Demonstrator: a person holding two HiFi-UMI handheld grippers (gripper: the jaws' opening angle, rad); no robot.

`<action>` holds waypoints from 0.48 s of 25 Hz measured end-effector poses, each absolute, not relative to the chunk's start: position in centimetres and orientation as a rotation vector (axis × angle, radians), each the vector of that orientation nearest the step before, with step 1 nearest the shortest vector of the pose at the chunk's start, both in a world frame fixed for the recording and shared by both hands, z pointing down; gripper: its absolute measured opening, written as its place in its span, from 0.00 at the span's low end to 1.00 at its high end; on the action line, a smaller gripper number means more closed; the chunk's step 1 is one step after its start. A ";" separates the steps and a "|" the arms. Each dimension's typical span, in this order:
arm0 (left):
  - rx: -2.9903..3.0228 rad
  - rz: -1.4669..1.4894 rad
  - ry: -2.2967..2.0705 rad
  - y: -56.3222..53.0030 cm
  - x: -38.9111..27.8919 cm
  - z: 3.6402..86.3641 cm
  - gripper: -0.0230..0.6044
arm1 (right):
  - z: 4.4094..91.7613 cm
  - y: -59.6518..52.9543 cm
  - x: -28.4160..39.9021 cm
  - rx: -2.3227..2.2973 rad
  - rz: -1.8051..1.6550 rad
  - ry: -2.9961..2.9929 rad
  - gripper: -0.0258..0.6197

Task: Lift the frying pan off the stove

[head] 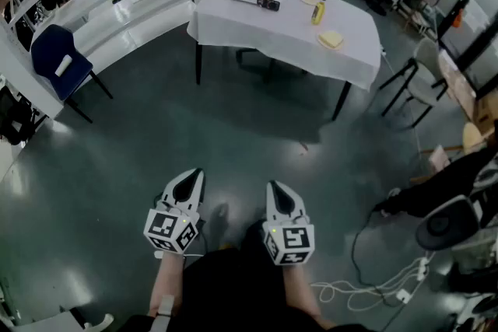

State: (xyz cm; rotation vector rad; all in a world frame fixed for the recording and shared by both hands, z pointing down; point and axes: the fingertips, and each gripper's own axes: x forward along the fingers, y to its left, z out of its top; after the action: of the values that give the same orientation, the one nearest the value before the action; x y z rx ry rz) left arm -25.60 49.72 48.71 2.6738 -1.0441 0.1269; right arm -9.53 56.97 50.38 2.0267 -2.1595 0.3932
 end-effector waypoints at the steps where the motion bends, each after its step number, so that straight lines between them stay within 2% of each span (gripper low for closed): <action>1: 2.680 0.124 -1.042 50.8 -25.9 48.4 0.05 | 50.1 58.0 -9.8 2.034 0.395 -2.153 0.05; 12: 2.708 -0.002 -1.054 56.4 -25.9 44.6 0.05 | 45.9 62.5 -10.0 2.102 0.313 -2.185 0.05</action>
State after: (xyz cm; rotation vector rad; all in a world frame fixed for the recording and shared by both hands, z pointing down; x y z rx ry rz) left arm -25.91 56.40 44.59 2.7080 -1.0545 -0.0023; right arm -10.00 62.54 45.85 2.1016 -2.1852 0.3131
